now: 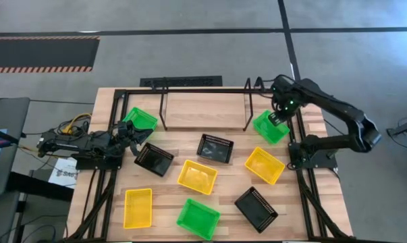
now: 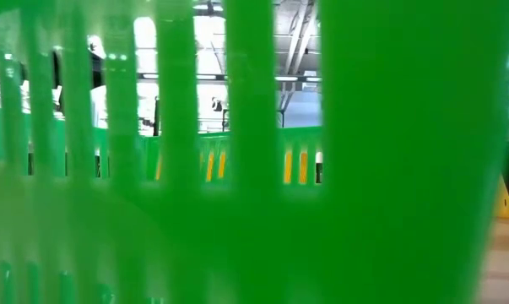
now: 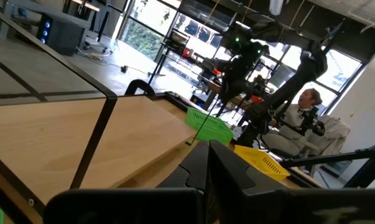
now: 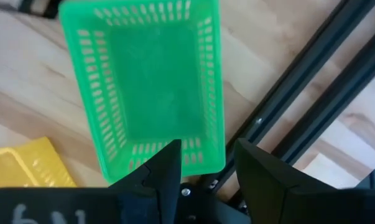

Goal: Stack baskets on shelf by color
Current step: Put the top right green bin on the shelf

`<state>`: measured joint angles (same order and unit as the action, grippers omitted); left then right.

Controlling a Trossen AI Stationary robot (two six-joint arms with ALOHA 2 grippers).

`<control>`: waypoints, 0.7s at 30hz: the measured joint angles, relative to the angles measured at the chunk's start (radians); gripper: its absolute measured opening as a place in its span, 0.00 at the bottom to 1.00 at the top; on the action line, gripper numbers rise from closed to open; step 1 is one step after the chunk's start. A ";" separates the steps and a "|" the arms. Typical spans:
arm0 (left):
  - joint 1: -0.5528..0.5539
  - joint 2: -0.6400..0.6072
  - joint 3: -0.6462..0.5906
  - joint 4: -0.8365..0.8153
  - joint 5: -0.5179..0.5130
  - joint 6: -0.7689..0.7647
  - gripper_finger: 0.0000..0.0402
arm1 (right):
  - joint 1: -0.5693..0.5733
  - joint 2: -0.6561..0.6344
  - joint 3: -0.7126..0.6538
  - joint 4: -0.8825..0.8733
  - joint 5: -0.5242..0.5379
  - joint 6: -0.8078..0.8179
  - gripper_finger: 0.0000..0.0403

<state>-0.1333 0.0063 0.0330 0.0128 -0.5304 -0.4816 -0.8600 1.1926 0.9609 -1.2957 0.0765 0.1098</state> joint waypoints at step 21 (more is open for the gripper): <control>0.000 0.000 0.000 0.000 0.000 0.002 0.00 | -0.025 0.012 -0.207 0.198 0.016 0.003 0.42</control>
<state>-0.1333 0.0067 0.0330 0.0128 -0.5308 -0.4797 -0.8852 1.2045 0.7540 -1.0982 0.0924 0.1126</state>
